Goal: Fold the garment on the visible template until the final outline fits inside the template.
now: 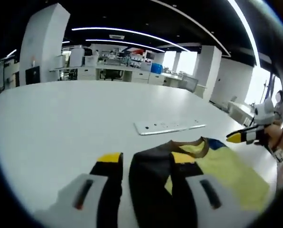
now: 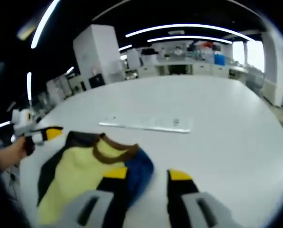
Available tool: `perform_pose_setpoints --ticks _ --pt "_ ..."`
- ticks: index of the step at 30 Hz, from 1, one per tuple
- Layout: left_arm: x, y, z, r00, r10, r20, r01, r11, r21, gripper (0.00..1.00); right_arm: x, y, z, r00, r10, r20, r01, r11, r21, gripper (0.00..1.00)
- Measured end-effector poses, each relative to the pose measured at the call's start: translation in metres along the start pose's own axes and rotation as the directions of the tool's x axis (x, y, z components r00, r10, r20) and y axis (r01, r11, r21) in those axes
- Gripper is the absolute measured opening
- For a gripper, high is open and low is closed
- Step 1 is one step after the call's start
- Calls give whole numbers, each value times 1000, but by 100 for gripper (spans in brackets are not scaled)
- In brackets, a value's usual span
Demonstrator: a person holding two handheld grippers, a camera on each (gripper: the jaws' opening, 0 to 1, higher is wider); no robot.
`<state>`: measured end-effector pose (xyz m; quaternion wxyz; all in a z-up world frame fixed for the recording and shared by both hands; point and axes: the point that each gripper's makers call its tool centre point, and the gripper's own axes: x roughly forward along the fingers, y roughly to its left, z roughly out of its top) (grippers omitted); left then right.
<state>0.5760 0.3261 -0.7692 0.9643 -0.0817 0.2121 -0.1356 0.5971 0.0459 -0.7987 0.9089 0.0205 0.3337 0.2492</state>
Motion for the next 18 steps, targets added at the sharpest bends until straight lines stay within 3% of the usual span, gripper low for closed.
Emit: perform_pose_setpoints --ticks 2,4,6,10,13,18 --pt "-2 6 2 1000 -9 -4 9 1000 6 46 -11 5 -3 1000 3 5 -3 1000 9 34" --pt "-10 -5 3 1000 -27 -3 27 1000 7 50 -21 9 -5 1000 13 15 -13 1000 29 35" --pt "-14 -4 2 999 -39 -6 39 999 28 54 -27 9 -4 1000 15 26 -16 999 40 34" --pt "-39 -19 -2 998 -55 -2 55 996 64 58 -40 12 -9 999 6 51 -9 999 52 33" --pt "-46 -22 -3 998 -67 11 66 996 53 62 -43 11 -16 999 5 54 -8 998 60 33" --pt "-68 -40 -15 995 -102 -3 102 987 123 63 -40 6 -37 999 -16 34 15 999 45 31"
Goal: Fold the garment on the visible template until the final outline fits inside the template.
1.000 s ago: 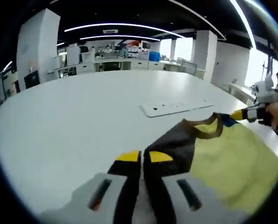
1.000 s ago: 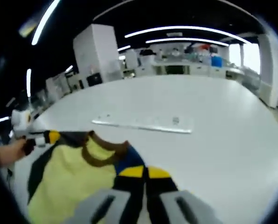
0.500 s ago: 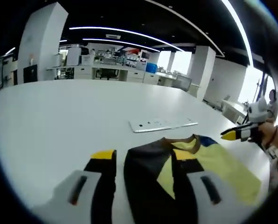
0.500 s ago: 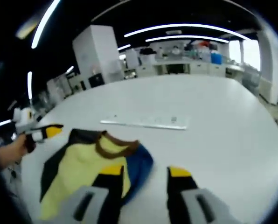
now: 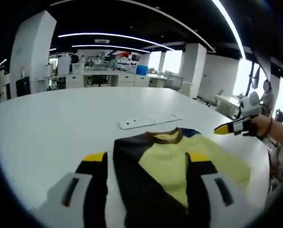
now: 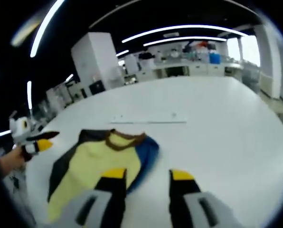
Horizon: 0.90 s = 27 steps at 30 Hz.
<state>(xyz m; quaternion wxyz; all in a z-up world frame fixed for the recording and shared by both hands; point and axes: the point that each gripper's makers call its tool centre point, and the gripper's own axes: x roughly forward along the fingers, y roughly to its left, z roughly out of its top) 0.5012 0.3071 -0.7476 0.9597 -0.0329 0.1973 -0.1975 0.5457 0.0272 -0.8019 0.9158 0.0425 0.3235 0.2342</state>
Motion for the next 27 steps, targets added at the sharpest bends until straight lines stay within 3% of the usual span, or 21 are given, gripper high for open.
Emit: perform_pose_setpoints --ticks 4,7,9,16,21,27 --pt "-10 -12 -4 1000 -25 12 25 1000 -15 61 -4 -2 -19 999 -23 -26 22 998 -59 31" --pt "-19 -20 -11 999 -34 12 34 999 22 58 -2 -2 -31 999 -27 -45 22 995 -96 31" --pt "-24 -26 -18 999 -34 0 34 998 51 56 -2 0 -34 999 -20 -33 16 993 -117 31" --pt "-43 -37 -46 999 -17 -42 18 999 27 50 4 20 -37 999 27 -22 -30 992 -127 30" --pt "-46 -48 -76 991 -27 -129 32 999 43 44 10 33 -37 999 47 -25 -50 988 -146 23" --pt "-45 -55 -101 983 -15 -180 29 997 77 37 22 41 -43 998 45 -43 -50 992 -118 13"
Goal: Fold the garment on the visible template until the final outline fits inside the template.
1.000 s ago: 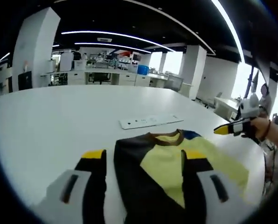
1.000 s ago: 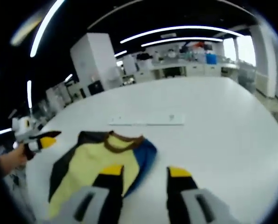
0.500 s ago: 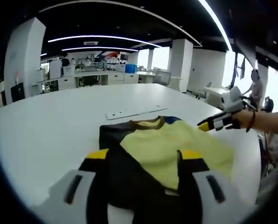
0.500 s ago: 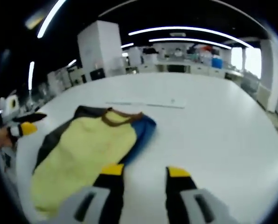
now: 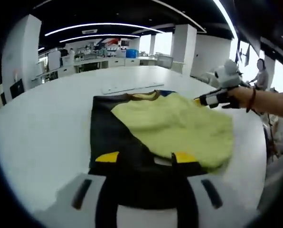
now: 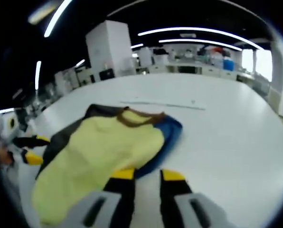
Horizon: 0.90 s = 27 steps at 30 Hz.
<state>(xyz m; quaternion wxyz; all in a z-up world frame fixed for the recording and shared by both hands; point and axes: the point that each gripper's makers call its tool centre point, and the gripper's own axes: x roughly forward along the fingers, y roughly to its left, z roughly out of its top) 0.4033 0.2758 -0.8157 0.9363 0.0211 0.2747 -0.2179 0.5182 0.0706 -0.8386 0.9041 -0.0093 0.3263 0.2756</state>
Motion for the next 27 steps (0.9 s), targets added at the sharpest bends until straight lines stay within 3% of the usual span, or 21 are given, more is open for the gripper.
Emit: perform_pose_setpoints --ticks 4,6,8,11,16,19,22,24,27 --pt "4 0 -5 1000 19 -8 -19 999 27 34 3 -1 0 1000 -26 11 26 1000 15 9" --pt "5 0 -1 1000 13 19 -14 1000 19 33 6 -2 1 999 -36 15 36 999 11 9" --pt "8 3 -7 1000 22 -8 -22 1000 22 32 10 -4 4 999 -41 14 41 999 8 9" --pt "12 6 -12 999 31 -23 -31 999 21 28 13 -1 5 998 -61 5 61 998 -24 7" --pt "15 8 -15 998 41 -37 -40 999 30 23 13 5 4 993 -121 -16 117 980 -161 6" --pt "15 14 -16 997 63 -38 -62 998 19 20 14 8 3 994 -108 -22 104 985 -137 0" --pt "14 19 -16 994 96 -47 -97 995 -34 10 13 1 4 991 -131 -15 130 990 -53 0" --pt "13 21 -15 992 108 -58 -115 985 -128 3 14 2 5 992 -128 -7 128 992 -15 0" --pt "16 30 -15 994 97 -58 -105 982 -160 1 16 2 5 992 -128 -5 128 992 -23 0"
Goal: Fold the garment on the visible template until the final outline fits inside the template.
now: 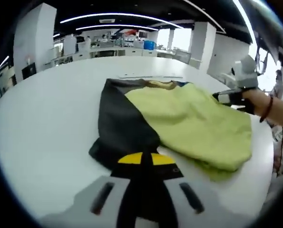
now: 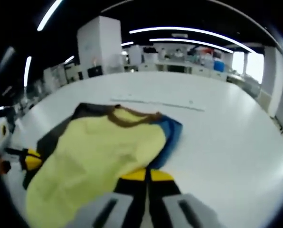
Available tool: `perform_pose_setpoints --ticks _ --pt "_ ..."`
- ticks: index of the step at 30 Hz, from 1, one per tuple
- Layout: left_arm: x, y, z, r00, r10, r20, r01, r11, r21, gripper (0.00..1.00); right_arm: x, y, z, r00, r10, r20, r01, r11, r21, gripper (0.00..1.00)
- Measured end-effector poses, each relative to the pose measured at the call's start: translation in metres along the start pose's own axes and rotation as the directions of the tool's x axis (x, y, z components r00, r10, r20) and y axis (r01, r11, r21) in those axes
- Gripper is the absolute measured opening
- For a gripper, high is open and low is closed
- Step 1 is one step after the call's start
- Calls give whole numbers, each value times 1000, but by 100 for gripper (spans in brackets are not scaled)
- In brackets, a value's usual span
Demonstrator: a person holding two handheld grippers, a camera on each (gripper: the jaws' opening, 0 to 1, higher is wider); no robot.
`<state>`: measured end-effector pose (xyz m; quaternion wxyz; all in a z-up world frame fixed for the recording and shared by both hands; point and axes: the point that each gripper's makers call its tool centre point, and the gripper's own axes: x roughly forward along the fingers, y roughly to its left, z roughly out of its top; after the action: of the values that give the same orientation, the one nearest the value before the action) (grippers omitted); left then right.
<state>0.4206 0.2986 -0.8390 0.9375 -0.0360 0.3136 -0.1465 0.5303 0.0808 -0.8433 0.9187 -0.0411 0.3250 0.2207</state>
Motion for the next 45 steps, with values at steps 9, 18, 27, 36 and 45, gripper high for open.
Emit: perform_pose_setpoints --ticks 9,18,27,36,45 --pt "-8 14 7 1000 26 10 -26 1000 14 0 -19 -12 9 1000 2 8 -2 1000 -24 0" --pt "-24 65 31 989 132 70 -132 991 3 0 -45 -34 37 999 -33 26 36 993 -109 0" --pt "-35 83 42 979 174 102 -170 985 -43 0 -36 -32 22 1000 2 -29 -5 994 -107 0" --pt "-33 78 41 983 163 87 -160 986 -37 0 -15 -9 3 995 55 -79 -60 996 -68 6" --pt "-32 78 40 984 158 81 -155 987 -44 0 3 -5 -1 994 50 -98 -57 996 -71 26"
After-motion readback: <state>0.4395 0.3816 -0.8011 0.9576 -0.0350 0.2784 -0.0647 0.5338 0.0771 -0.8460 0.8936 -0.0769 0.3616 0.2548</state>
